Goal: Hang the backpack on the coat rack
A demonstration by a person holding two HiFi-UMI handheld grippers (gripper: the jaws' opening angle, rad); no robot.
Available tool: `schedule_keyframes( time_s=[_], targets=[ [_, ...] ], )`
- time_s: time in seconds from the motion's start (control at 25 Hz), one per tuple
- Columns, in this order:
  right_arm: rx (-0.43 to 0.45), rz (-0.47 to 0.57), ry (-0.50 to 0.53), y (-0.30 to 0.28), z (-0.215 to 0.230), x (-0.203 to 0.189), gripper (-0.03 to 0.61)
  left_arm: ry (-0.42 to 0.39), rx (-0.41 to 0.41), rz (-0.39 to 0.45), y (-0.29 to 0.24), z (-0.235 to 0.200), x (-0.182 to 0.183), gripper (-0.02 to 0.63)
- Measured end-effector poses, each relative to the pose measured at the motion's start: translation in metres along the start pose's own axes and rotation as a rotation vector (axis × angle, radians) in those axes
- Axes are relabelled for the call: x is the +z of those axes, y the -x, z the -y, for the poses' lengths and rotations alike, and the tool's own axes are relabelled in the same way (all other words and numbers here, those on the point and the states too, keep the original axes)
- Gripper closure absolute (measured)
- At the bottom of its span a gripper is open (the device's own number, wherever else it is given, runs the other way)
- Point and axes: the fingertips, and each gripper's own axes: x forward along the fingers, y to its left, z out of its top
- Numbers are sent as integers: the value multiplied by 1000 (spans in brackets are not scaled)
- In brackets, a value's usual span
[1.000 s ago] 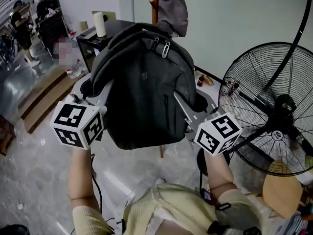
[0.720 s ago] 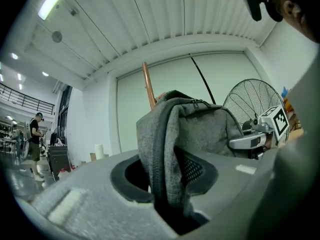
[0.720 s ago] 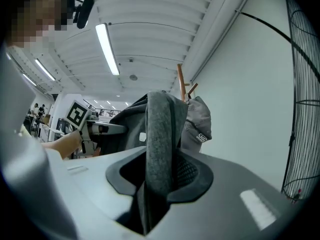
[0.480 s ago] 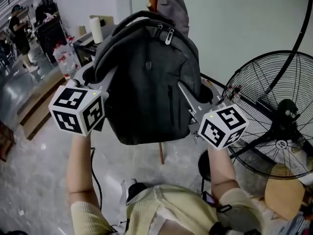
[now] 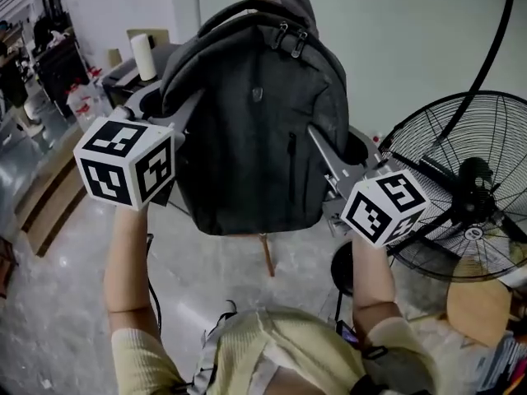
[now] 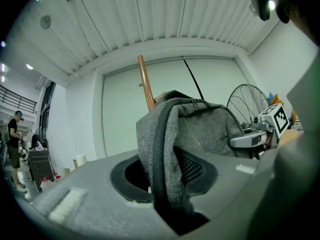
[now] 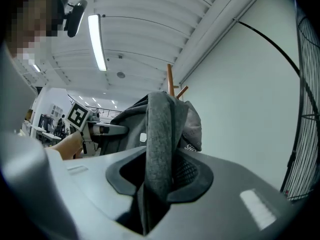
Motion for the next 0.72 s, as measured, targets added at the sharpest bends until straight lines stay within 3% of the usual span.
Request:
schedule_keyframes(
  time_s=[0.72],
  targets=[
    [-92, -32, -11, -16, 11, -3, 462, 125, -187, -8, -50, -19, -18, 495]
  ],
)
